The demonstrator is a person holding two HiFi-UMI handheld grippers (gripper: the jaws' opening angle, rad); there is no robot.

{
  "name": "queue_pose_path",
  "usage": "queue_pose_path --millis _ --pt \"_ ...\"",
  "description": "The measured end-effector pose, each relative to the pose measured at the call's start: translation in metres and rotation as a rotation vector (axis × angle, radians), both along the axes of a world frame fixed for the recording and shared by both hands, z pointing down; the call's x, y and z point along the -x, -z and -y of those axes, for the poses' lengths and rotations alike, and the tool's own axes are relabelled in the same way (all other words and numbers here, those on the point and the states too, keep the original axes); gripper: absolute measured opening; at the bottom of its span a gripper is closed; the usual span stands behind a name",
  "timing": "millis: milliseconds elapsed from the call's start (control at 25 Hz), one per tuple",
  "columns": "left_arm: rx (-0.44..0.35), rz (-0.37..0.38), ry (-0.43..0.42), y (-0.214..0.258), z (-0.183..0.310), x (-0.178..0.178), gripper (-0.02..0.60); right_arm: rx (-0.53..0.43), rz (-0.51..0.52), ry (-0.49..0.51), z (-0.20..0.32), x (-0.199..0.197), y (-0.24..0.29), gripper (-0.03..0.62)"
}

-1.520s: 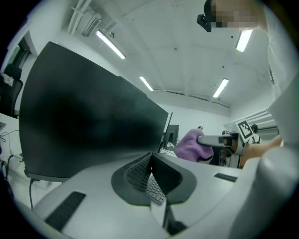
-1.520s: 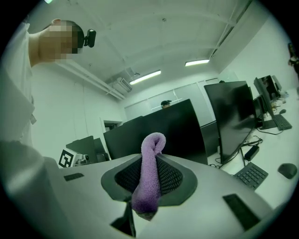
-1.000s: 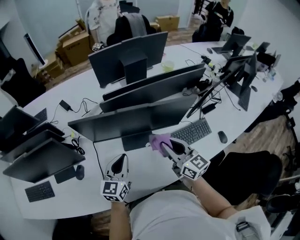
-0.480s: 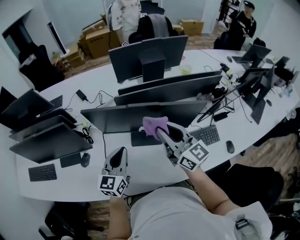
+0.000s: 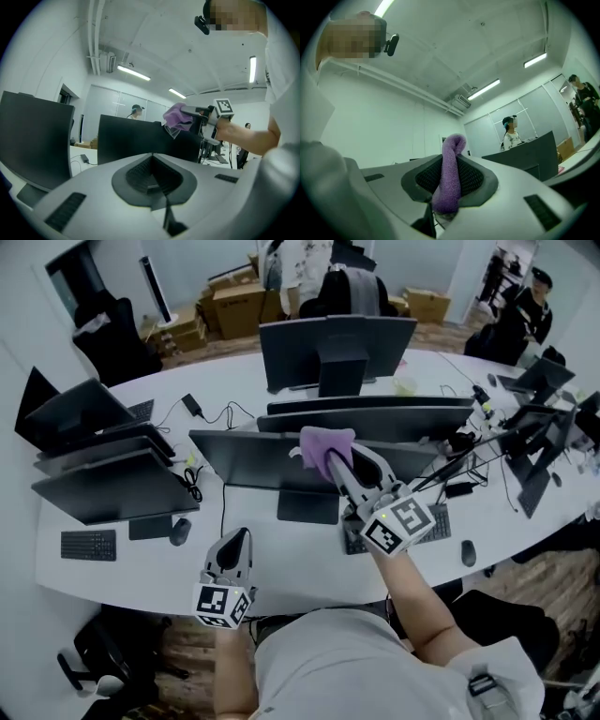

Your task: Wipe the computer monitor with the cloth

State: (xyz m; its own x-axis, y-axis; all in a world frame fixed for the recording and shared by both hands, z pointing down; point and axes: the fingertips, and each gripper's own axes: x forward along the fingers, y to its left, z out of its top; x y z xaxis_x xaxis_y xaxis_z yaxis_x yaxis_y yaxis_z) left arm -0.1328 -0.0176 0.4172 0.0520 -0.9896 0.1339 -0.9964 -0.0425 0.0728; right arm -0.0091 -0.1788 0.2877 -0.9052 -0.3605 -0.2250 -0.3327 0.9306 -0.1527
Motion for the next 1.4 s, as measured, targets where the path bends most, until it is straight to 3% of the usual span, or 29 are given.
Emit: queue_pose_path --millis 200,520,880,1400 --pt "0.040 0.063 0.070 0.000 -0.027 0.016 0.001 0.011 -0.012 0.006 0.013 0.022 0.005 0.089" --pt "0.023 0.086 0.131 0.023 -0.043 0.037 0.002 0.009 -0.151 -0.040 0.024 0.055 -0.014 0.089" --pt "0.008 0.106 0.077 0.037 -0.017 0.036 0.000 -0.016 -0.255 -0.112 0.031 0.059 -0.024 0.086" --pt "-0.007 0.093 -0.032 0.037 0.024 0.016 0.001 0.055 -0.251 -0.189 0.049 0.017 -0.030 0.086"
